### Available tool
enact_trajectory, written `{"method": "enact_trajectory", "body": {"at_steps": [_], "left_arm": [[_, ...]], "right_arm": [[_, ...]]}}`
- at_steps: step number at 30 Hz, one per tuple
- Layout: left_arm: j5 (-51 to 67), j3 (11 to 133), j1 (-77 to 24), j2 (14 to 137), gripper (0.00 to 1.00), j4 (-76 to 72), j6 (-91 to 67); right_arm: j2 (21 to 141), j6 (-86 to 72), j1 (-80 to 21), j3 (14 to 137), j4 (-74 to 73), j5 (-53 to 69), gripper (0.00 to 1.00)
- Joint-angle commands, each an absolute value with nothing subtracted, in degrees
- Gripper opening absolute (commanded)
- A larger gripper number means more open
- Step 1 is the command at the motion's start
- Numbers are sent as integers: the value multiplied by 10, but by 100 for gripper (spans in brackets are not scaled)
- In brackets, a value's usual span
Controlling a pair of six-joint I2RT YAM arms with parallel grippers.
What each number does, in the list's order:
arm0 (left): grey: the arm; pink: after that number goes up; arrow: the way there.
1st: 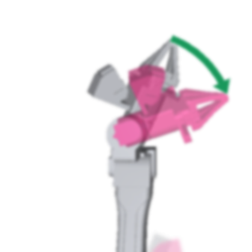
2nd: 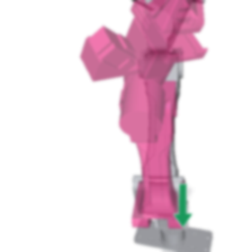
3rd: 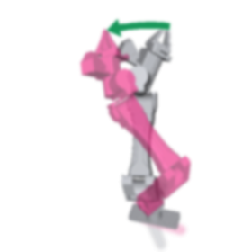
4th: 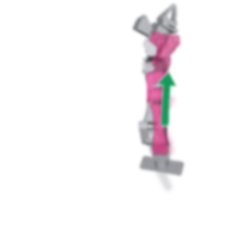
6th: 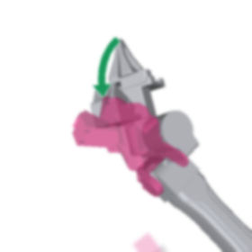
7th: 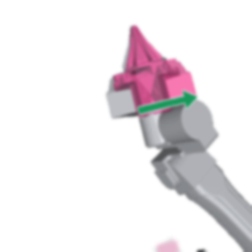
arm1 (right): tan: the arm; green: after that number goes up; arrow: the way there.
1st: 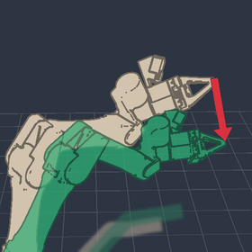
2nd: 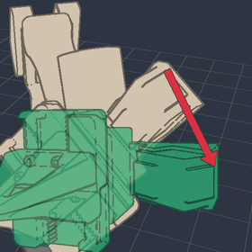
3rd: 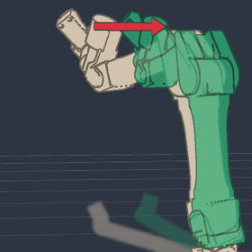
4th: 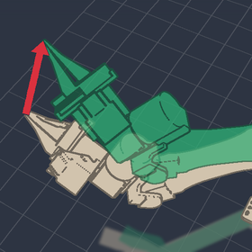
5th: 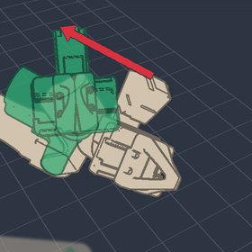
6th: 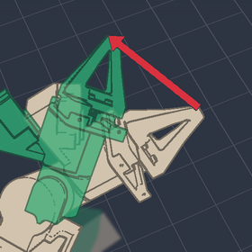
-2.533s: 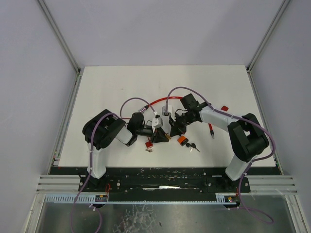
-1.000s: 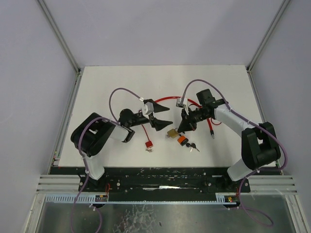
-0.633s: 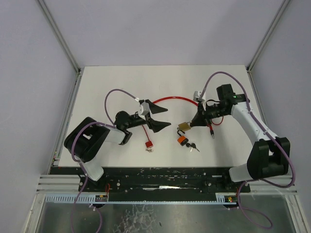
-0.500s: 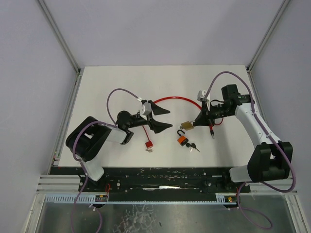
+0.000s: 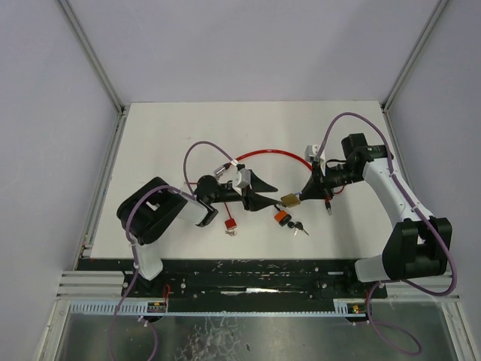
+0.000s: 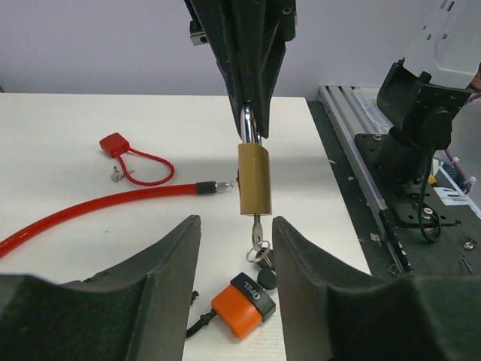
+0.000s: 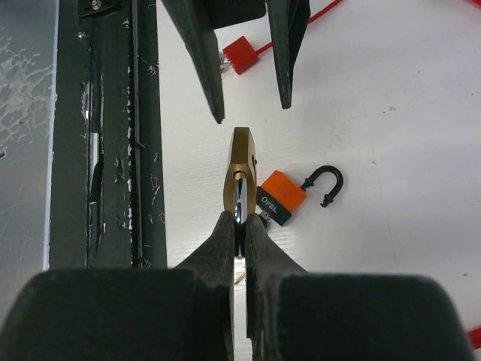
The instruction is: Lock with the key
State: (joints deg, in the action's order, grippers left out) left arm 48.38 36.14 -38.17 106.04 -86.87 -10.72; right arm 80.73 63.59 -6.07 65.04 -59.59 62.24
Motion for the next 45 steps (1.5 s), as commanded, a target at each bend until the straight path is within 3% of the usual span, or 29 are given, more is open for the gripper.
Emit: {"method": "enact_trajectory", "body": {"at_steps": [1,18,30,35,45], "left_arm": [[469,384,-381,1070,38,-888,-90],[533,427,-403,1110,36,-849,-81],[502,438,-408,1113,34,-822,-71],[502,439,-407,1108,51,-822,-90],[515,465,-396,1091,50,-753,-137]], "right_arm": [[792,658,-53,682,-618,677,0],[769,665,-25,672,-612,699,0],[763,671,-25,667,-610,701,0],[763,669,-25,665,-605,696,0],[764,666,-25,662,-601,693,0]]}}
